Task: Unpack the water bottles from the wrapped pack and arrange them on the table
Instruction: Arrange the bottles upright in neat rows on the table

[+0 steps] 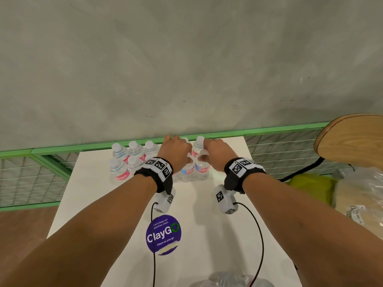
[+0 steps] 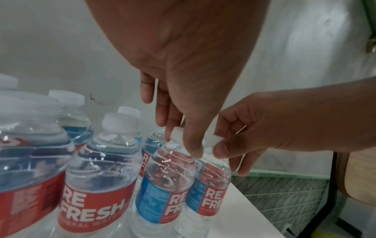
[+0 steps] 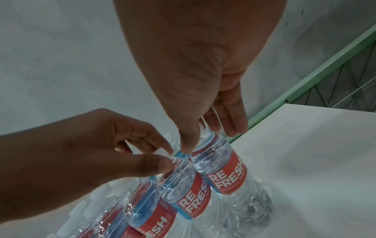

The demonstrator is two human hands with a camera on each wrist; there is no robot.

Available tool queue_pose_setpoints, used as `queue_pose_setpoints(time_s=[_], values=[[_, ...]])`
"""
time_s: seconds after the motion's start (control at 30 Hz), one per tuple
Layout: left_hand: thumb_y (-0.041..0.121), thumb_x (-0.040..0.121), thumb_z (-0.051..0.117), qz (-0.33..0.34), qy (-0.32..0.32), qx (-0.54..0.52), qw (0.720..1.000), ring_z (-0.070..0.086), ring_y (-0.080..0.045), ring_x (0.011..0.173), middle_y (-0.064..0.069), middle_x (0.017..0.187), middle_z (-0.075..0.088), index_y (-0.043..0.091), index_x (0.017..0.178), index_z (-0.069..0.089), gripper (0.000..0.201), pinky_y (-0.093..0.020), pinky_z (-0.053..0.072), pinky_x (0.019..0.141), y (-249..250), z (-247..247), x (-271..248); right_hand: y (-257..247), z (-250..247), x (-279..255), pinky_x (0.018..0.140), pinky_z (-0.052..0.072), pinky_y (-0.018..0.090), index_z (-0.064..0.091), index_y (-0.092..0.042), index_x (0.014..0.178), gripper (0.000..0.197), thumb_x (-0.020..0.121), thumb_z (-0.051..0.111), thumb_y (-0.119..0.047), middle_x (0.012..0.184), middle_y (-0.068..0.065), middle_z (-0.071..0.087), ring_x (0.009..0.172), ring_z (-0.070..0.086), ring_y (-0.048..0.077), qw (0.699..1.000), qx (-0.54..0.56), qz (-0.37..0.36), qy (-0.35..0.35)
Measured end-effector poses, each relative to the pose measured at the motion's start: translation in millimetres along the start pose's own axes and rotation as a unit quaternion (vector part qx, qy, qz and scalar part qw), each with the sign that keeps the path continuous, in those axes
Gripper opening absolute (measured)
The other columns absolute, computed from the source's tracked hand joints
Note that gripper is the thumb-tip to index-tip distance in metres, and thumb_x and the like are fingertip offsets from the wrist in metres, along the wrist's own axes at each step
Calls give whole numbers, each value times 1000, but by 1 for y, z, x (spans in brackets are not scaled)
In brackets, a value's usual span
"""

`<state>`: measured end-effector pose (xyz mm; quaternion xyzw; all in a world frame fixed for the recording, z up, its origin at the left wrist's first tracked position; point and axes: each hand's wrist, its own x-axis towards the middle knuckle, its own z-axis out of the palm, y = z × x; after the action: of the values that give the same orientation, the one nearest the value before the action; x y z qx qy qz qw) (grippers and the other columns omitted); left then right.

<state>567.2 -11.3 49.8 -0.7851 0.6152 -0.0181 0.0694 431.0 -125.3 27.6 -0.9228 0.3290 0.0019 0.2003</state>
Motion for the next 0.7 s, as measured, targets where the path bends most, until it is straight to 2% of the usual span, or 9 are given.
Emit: queue_pose_setpoints(time_s=[0.1, 0.2, 0.27, 0.43, 0.57, 0.7], values=[[42, 87, 65, 1, -2, -29, 1000, 53, -21, 110, 6, 110, 65, 33, 116, 67, 30, -39, 33, 94, -1, 1, 0, 1, 1, -3, 79, 47, 34, 54, -14, 120, 47, 85, 71, -39, 109, 4, 64, 98, 59, 25, 1000, 22, -3, 2], [53, 82, 66, -5, 3, -9, 1000, 54, -22, 107, 5, 108, 66, 31, 114, 66, 39, -40, 34, 92, -3, -1, -2, 3, 3, -6, 76, 44, 32, 54, -14, 117, 38, 86, 68, -32, 107, 5, 65, 99, 59, 27, 1000, 22, -15, 4], [55, 85, 63, -7, 10, 15, 1000, 54, -23, 106, 4, 107, 68, 31, 115, 66, 38, -41, 34, 92, -2, -1, -3, 4, 4, -7, 75, 45, 34, 54, -14, 112, 33, 87, 65, -30, 104, 7, 65, 97, 59, 29, 1000, 16, -8, 10], [41, 88, 64, -4, 8, -7, 1000, 53, -22, 108, 5, 109, 66, 33, 117, 67, 30, -40, 33, 93, -1, 0, -5, -2, 6, -7, 70, 43, 34, 52, -12, 111, 36, 88, 66, -36, 100, 8, 64, 93, 59, 29, 999, 20, 14, 20], [39, 88, 64, -8, 9, -21, 1000, 52, -21, 109, 6, 111, 65, 35, 117, 66, 29, -40, 33, 93, -4, 1, -7, -3, 8, -8, 70, 38, 32, 50, -11, 115, 41, 90, 66, -39, 102, 10, 63, 95, 57, 29, 999, 21, 18, 26], [38, 89, 63, -13, 14, -27, 999, 52, -22, 108, 6, 111, 65, 35, 118, 66, 29, -39, 32, 93, -4, 3, -8, -5, 8, -9, 70, 40, 31, 50, -11, 116, 42, 89, 66, -39, 102, 10, 63, 94, 57, 28, 999, 30, 19, 32]])
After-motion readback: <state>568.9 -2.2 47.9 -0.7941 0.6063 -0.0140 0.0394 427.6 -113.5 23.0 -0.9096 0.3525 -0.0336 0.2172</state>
